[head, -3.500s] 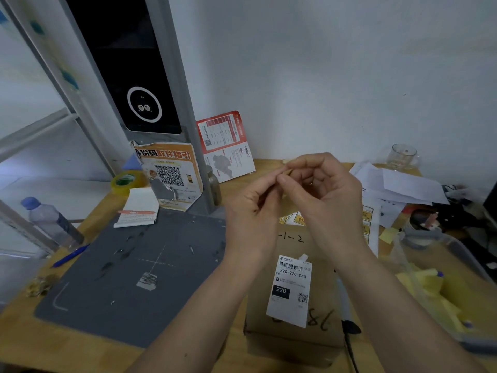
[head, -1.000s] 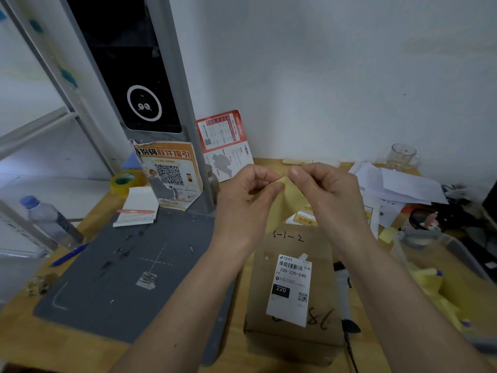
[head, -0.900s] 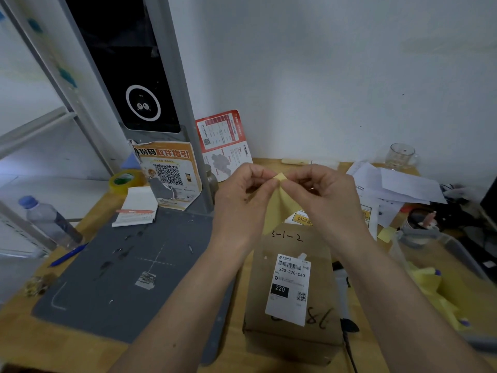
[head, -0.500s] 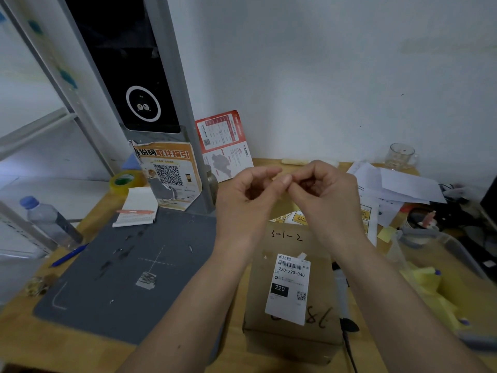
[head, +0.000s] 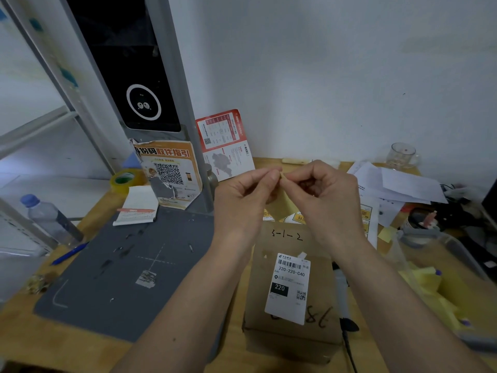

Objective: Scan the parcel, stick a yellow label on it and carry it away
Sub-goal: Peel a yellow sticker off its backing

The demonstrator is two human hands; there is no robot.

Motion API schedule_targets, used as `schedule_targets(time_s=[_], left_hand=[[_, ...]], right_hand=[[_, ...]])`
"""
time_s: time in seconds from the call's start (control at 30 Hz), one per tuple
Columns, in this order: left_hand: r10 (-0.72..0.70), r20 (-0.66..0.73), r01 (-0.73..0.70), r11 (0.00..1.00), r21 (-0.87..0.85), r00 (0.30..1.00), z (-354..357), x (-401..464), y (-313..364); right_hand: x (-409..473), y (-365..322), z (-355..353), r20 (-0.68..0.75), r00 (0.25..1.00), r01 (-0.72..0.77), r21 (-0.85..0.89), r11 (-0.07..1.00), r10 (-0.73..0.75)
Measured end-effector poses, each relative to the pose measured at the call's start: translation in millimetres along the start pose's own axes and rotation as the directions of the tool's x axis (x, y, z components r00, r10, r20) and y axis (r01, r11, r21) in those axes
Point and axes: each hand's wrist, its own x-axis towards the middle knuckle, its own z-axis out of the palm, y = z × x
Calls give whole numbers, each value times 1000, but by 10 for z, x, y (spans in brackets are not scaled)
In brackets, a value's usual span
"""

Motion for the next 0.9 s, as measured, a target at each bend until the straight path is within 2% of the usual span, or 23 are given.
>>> schedule_targets(time_s=[0.33, 0.5, 0.9], left_hand=[[-93, 32, 96, 989, -112, 995, -6, 55, -21], [-88, 62, 96, 986, -137, 994, -13, 63, -46], [-46, 86, 50, 998, -48, 995, -14, 43, -59]], right_hand=[[38, 2, 19, 7, 1000, 23, -42, 999, -23], [42, 1, 13, 8, 1000, 8, -36, 999, -8], [44, 43, 7, -17, 999, -29, -17, 999, 29]])
